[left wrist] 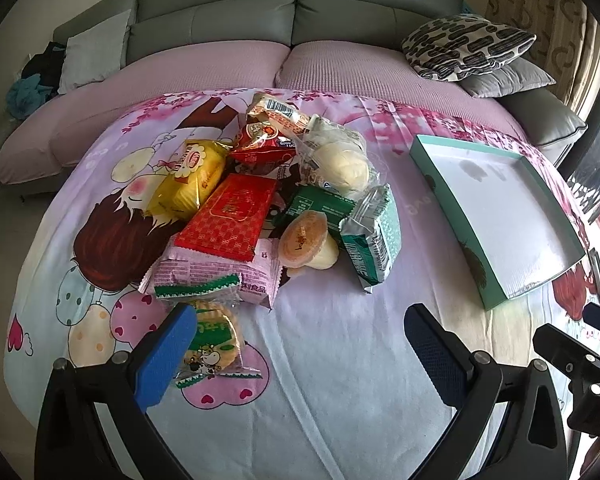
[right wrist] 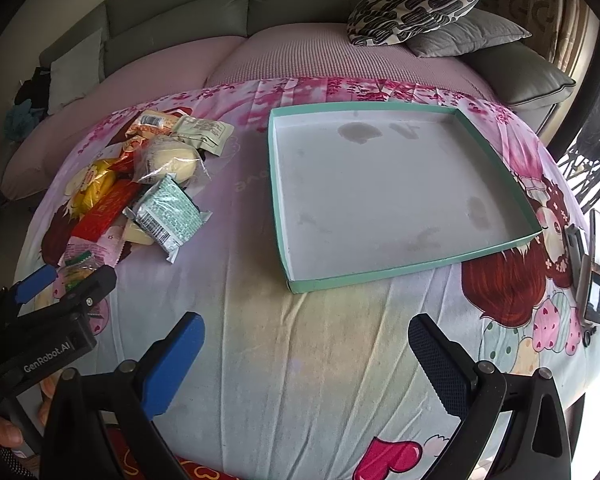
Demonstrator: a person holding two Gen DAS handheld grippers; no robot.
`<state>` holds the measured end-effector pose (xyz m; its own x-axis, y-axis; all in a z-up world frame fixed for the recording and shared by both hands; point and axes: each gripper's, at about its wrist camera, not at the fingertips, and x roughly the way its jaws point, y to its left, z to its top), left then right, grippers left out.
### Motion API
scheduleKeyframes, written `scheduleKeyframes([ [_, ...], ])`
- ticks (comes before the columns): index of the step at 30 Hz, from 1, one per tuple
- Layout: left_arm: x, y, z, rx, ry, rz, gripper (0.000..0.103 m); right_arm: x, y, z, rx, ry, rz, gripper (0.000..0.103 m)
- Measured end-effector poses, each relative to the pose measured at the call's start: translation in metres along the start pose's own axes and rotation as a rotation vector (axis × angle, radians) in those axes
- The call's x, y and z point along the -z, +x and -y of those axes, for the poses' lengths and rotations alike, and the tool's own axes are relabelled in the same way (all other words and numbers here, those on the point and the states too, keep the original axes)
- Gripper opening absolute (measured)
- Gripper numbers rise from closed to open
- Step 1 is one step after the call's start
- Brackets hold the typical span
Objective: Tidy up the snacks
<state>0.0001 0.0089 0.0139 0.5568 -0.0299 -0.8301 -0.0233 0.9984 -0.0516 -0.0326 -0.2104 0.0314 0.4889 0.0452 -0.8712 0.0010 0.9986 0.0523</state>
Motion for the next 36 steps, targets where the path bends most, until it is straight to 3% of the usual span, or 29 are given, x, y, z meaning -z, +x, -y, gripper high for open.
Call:
scheduleKeyframes([
  [36, -0.001, 0.001, -0.015, 0.030, -0.064, -0.014, 0.103, -0.006, 0.001, -0.007, 0.005, -0.004, 0.003, 0.103],
])
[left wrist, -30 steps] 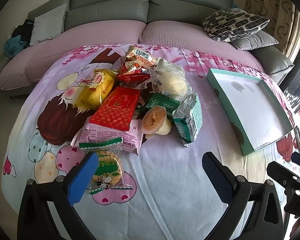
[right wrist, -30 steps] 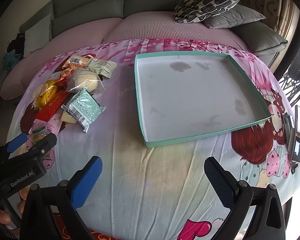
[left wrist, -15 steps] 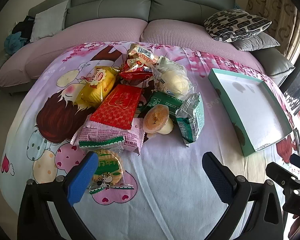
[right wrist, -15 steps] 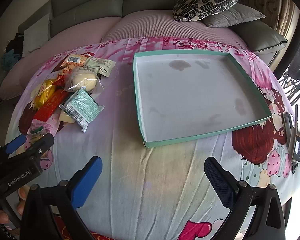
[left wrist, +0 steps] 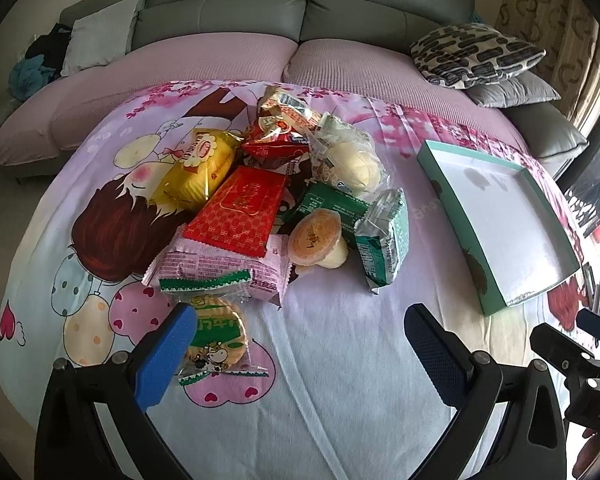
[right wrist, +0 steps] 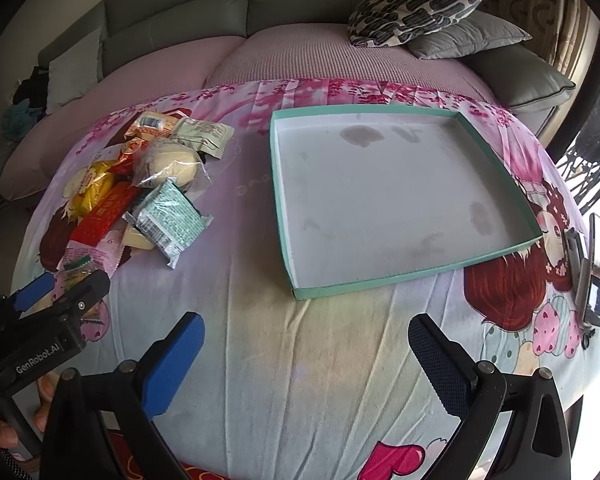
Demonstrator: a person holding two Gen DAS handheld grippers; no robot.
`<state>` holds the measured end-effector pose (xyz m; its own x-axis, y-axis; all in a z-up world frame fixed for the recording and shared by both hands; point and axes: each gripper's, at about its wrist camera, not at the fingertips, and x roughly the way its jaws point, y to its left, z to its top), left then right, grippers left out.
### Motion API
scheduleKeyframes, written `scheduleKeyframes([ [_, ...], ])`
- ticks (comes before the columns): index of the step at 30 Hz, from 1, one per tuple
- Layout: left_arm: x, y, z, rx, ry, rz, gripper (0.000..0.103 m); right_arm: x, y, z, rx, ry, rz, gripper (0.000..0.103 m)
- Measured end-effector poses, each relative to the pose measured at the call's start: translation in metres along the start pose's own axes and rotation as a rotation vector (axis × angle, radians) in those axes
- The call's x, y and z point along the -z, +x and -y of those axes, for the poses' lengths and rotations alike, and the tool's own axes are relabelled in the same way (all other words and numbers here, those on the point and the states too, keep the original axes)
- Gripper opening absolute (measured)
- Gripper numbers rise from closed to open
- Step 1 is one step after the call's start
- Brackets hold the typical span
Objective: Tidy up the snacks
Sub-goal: 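Grasp the green-wrapped biscuit with the left tool while the right tool grasps the green-and-white packet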
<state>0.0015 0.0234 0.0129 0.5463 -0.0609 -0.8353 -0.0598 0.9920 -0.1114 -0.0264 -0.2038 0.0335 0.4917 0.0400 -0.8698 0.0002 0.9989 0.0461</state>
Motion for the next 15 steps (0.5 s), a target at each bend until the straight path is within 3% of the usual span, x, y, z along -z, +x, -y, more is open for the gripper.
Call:
scheduleKeyframes([
  [5, -0.001, -0.005, -0.020, 0.006, -0.062, 0.019, 0.103, -0.006, 0.000, -0.010, -0.041, -0.034, 0.018, 0.103],
  [15, 0.013, 0.014, -0.046, -0.010, -0.107, -0.069, 0.103, -0.008, 0.020, -0.046, -0.117, -0.121, 0.002, 0.103],
])
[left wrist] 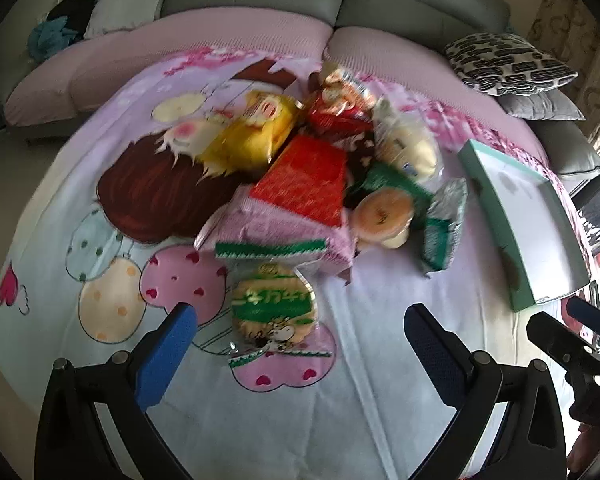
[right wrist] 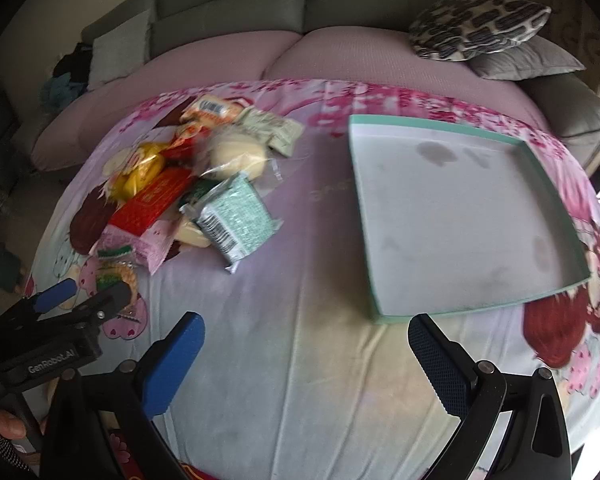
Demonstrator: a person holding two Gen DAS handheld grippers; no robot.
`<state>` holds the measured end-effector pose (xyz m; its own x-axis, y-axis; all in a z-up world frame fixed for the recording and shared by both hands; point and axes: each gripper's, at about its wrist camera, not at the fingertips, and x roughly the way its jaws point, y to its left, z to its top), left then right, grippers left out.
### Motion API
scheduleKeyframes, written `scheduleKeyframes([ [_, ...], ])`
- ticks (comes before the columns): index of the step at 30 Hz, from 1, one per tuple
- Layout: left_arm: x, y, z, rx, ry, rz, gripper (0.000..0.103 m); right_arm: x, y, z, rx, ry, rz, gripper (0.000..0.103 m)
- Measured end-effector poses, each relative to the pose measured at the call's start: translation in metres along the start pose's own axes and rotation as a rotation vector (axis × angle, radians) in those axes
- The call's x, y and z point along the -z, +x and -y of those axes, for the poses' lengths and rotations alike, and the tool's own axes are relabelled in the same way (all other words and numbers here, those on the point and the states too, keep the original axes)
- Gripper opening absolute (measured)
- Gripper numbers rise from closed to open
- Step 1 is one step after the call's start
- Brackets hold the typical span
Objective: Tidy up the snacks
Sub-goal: 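Grasp the green-wrapped biscuit with the left tool while the right tool grasps the green-and-white packet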
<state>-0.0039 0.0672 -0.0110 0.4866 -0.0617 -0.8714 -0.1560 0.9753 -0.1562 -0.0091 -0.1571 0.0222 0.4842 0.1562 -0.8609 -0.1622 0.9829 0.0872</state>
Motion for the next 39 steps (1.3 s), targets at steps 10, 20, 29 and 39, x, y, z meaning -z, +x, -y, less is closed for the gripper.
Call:
scheduleKeyframes([
  [10, -0.001, 0.026, -0.007, -0.011, -0.020, -0.052, 0.083, -0.013, 0.028, -0.016, -0.054, -0.048, -0.005, 0.103],
  [20, -0.006, 0.034, -0.010, -0.007, -0.029, -0.062, 0.052, -0.042, 0.061, -0.031, -0.105, -0.141, 0.032, 0.095],
  [29, -0.010, 0.038, -0.006, -0.003, -0.005, -0.060, 0.051, -0.056, 0.082, -0.041, -0.102, -0.202, 0.053, 0.076],
  [39, -0.010, 0.031, -0.002, -0.001, 0.010, -0.051, 0.051, -0.056, 0.084, -0.045, -0.112, -0.189, 0.058, 0.053],
])
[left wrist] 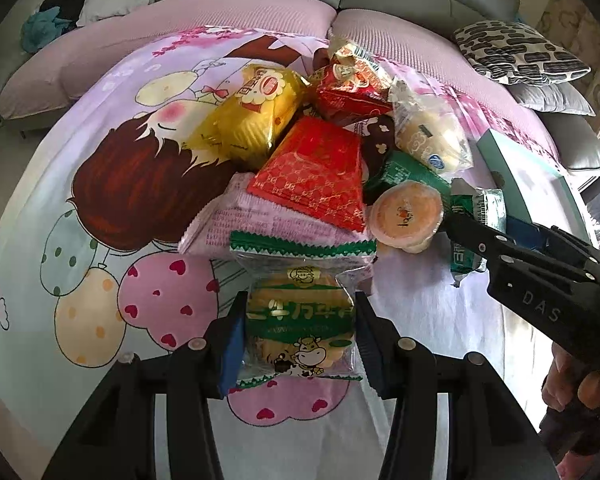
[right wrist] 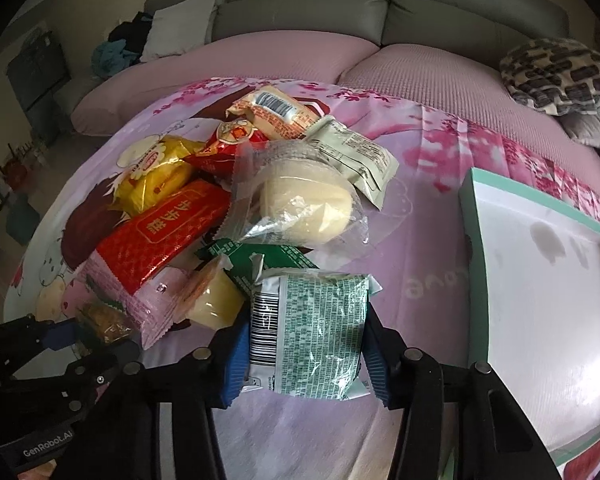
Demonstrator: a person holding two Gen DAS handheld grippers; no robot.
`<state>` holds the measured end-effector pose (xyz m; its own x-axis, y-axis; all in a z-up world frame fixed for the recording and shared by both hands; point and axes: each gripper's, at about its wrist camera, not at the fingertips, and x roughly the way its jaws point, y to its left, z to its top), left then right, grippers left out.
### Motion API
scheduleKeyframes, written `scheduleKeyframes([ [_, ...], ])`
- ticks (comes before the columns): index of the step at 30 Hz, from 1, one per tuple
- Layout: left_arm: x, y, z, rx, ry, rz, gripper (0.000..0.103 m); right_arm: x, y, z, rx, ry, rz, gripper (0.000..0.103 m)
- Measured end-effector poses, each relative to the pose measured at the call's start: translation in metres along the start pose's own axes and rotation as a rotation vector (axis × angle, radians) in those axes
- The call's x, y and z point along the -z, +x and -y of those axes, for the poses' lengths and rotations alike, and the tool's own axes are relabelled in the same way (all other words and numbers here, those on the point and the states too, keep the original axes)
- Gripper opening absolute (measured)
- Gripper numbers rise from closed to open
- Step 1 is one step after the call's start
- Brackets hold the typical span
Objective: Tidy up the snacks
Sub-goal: 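Grasp the green-wrapped biscuit with the left tool while the right tool grasps the green-and-white packet, then carry both snacks to the mint-green tray and open both tools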
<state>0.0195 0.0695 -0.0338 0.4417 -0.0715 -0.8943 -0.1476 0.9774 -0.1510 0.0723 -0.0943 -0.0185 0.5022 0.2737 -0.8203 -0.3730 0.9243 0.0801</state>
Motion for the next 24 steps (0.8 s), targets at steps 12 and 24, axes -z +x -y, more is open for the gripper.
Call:
scheduleKeyframes([
  [12, -0.018, -0.048, 0.031, 0.018, 0.057, 0.111, 0.051, 0.004, -0.040, 0.032, 0.044, 0.164, 0.100, 0.052],
  [24, -0.079, -0.049, 0.127, 0.154, 0.154, 0.204, 0.051, -0.003, -0.065, 0.118, 0.229, 0.340, 0.237, 0.053],
])
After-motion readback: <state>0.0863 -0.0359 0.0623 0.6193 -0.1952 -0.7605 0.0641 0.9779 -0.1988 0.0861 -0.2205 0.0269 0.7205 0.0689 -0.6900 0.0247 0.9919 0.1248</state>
